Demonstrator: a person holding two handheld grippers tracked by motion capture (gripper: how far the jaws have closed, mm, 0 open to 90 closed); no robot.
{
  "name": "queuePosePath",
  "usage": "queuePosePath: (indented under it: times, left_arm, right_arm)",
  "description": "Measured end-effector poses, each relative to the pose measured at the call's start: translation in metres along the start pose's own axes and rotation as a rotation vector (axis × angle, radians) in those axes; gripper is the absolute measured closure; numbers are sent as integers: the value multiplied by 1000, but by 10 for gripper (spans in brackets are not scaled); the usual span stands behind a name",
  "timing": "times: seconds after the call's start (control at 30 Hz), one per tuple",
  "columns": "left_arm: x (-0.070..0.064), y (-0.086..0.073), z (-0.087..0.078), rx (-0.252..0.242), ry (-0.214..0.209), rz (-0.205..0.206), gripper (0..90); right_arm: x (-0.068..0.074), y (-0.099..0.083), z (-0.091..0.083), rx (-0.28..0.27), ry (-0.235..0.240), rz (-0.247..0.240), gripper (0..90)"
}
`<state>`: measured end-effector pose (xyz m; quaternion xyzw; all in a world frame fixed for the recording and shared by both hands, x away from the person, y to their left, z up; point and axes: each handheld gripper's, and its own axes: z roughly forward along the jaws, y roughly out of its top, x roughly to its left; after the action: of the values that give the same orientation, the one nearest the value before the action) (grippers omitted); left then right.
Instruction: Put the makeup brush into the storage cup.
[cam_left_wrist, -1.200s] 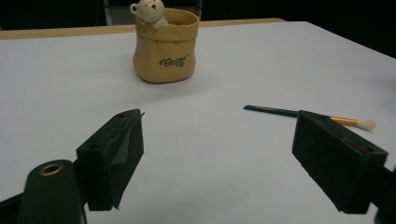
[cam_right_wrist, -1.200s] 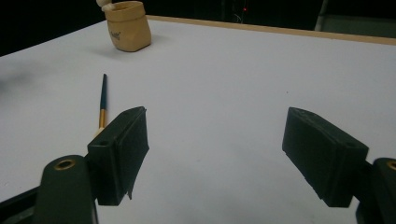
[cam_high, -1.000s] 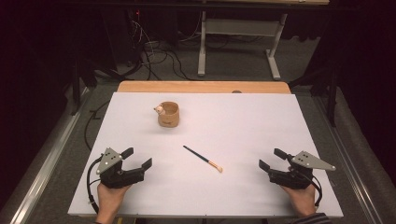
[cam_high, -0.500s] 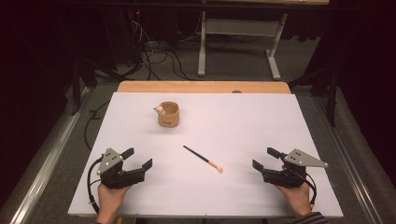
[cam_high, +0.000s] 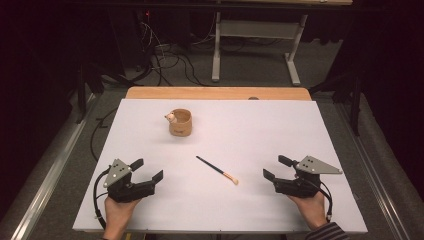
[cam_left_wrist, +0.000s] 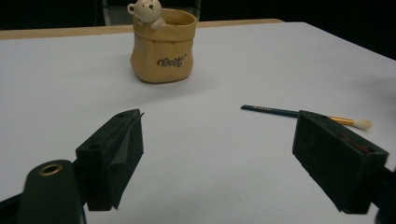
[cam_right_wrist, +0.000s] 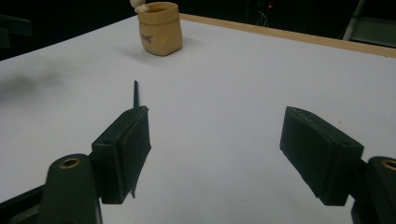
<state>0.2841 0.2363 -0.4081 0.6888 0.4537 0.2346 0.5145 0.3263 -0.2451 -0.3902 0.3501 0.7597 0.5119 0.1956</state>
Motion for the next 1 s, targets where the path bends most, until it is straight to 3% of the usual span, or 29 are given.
queuePosePath:
  times: [1.0]
  left_arm:
    - [-1,0,0,-1,-4,6,167]
  right_arm:
    - [21,19,42,83,91,-30,289]
